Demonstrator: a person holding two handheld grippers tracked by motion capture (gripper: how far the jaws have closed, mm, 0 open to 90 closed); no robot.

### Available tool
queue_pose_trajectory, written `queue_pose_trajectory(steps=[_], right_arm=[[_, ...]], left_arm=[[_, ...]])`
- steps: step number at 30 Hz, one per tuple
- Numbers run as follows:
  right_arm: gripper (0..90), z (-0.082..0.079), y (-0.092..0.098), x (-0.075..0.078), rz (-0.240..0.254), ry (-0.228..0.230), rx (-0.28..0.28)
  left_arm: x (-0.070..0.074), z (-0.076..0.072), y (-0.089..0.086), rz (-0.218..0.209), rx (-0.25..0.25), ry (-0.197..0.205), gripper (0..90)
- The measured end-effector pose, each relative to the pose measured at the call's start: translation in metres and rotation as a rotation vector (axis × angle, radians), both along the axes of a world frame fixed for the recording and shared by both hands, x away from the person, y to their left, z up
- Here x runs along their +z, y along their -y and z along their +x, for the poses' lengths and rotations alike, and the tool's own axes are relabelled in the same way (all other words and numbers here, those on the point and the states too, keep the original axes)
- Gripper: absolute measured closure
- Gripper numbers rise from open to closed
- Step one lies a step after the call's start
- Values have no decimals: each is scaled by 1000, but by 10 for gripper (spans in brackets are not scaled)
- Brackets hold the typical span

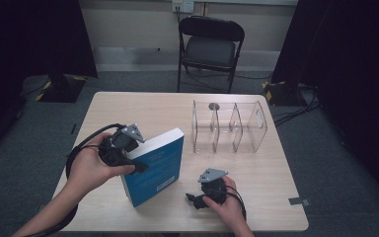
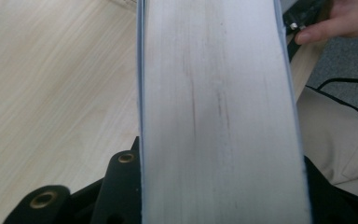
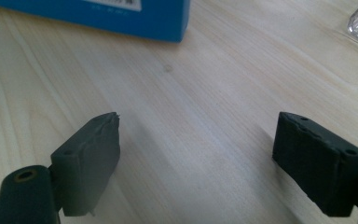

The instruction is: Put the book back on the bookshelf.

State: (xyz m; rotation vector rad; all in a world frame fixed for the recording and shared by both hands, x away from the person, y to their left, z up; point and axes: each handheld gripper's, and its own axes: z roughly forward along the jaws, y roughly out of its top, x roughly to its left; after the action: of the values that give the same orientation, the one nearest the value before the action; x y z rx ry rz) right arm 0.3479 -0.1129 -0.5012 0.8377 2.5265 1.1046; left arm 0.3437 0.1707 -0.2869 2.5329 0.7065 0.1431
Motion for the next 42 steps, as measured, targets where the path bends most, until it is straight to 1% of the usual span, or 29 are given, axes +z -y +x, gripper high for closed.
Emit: queue_pose_trajectory(steps=[4, 5, 11, 12, 13, 14, 15, 16, 17, 19, 20, 22, 23, 24, 25, 26, 27, 29, 30, 31, 33, 34, 35, 36, 37, 38, 39, 41, 42], right_arm=[[142, 0, 0, 0, 0, 0, 0], [142, 0, 0, 0, 0, 0, 0], [141, 0, 0, 0, 1, -3, -1], [141, 0, 0, 0, 0, -3, -1], [141, 0, 0, 0, 0, -3, 0], [141, 0, 0, 0, 0, -1, 0], [141, 0, 0, 0, 0, -3, -1], [141, 0, 0, 0, 0, -2, -1], [141, 0, 0, 0, -1, -2, -1], [141, 0, 0, 0, 0, -2, 0], [141, 0, 0, 0, 0, -1, 0], [137, 0, 0, 0, -3, 1, -3], [136, 0, 0, 0, -3, 2, -2], [136, 0, 0, 0, -3, 0, -1], [136, 0, 0, 0, -3, 0, -1], [136, 0, 0, 0, -3, 0, -1], [136, 0, 0, 0, -3, 1, 0], [137, -1, 0, 0, -4, -2, -15], [137, -2, 0, 0, -4, -3, -19], [137, -2, 0, 0, -4, -3, -19], [137, -2, 0, 0, -4, -3, -19], [137, -2, 0, 0, -3, -3, -19], [138, -2, 0, 0, -3, -4, -18], [140, -1, 0, 0, -1, -4, -17], [141, -1, 0, 0, 3, -7, -17], [139, -1, 1, 0, 9, -12, -18], [141, -1, 2, 0, 17, -14, -17], [140, 0, 3, 1, 32, -32, -27], [140, 1, 3, 2, 30, -39, -23]], left_arm=[[-6, -6, -1, -4, -16, 2, 608], [-7, -7, -2, -13, -16, 4, 608], [-13, -8, -13, -26, -42, 20, 604], [-14, -8, -15, -29, -47, 15, 603], [-15, -9, -17, -38, -47, 21, 603], [-15, -10, -17, -36, -62, 34, 600], [-16, -11, -17, -36, -58, 38, 596], [-15, -10, -17, -28, -61, 33, 596], [-15, -10, -16, -33, -48, 29, 595], [-15, -10, -17, -29, -61, 34, 592], [-16, -11, -17, -39, -52, 44, 589], [-16, -11, -17, -48, -49, 35, 581], [-16, -11, -18, -44, -53, 36, 579], [-17, -12, -18, -59, -47, 31, 575], [-17, -11, -18, -60, -50, 34, 570], [-17, -12, -18, -63, -36, 48, 568], [-18, -12, -19, -73, -36, 49, 561], [-19, -12, -20, -80, -35, 47, 546], [-19, -12, -21, -71, -45, 51, 532], [-20, -12, -21, -78, -49, 58, 523], [-21, -12, -22, -98, -42, 60, 518], [-20, -12, -24, -91, -47, 55, 518], [-20, -13, -25, -85, -49, 59, 518], [-21, -14, -25, -108, -43, 67, 519], [-21, -13, -26, -109, -51, 69, 517], [-21, -14, -27, -118, -42, 68, 512], [-21, -13, -28, -114, -45, 68, 507], [-21, -14, -29, -106, -37, 79, 497], [-20, -14, -31, -103, -39, 77, 497]])
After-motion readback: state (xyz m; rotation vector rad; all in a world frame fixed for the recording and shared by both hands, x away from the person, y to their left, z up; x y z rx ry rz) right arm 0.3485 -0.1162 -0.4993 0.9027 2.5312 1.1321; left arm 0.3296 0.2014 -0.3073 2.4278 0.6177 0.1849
